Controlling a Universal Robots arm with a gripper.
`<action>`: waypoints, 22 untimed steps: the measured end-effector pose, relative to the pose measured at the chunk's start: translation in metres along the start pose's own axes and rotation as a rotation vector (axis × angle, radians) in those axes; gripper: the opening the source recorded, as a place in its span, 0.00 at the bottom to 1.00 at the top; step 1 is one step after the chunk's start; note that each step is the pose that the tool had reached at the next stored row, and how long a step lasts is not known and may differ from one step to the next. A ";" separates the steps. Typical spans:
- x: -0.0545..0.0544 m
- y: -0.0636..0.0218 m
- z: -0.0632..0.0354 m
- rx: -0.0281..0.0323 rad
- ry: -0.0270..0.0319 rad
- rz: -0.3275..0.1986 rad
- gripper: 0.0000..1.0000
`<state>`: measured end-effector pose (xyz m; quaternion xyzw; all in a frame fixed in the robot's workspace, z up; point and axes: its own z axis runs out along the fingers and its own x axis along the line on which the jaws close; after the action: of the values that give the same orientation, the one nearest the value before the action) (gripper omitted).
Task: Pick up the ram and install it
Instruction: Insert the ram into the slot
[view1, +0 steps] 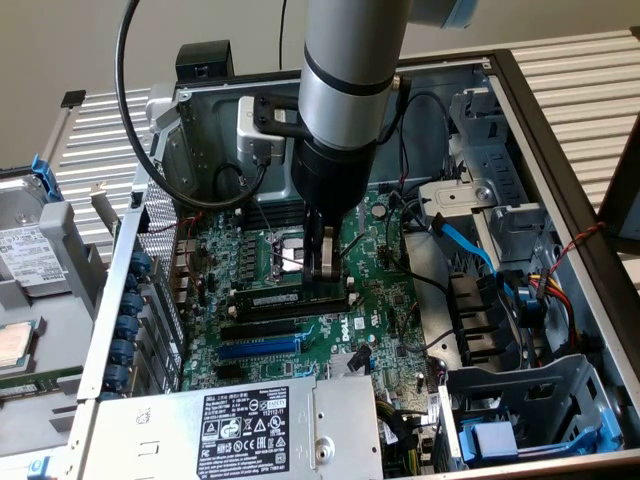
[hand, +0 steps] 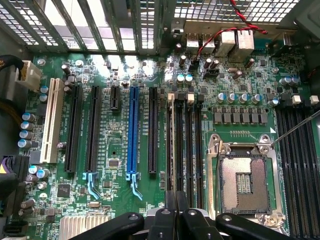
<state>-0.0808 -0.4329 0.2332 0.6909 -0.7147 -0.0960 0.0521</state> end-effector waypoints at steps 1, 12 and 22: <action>0.000 0.0000 0.0000 0.0000 0.0000 0.000 0.12; 0.000 0.0000 0.0000 0.0003 -0.0012 0.006 0.12; 0.000 -0.0001 -0.0010 -0.0076 0.0045 0.008 0.12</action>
<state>-0.0805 -0.4329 0.2342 0.6881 -0.7169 -0.0969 0.0568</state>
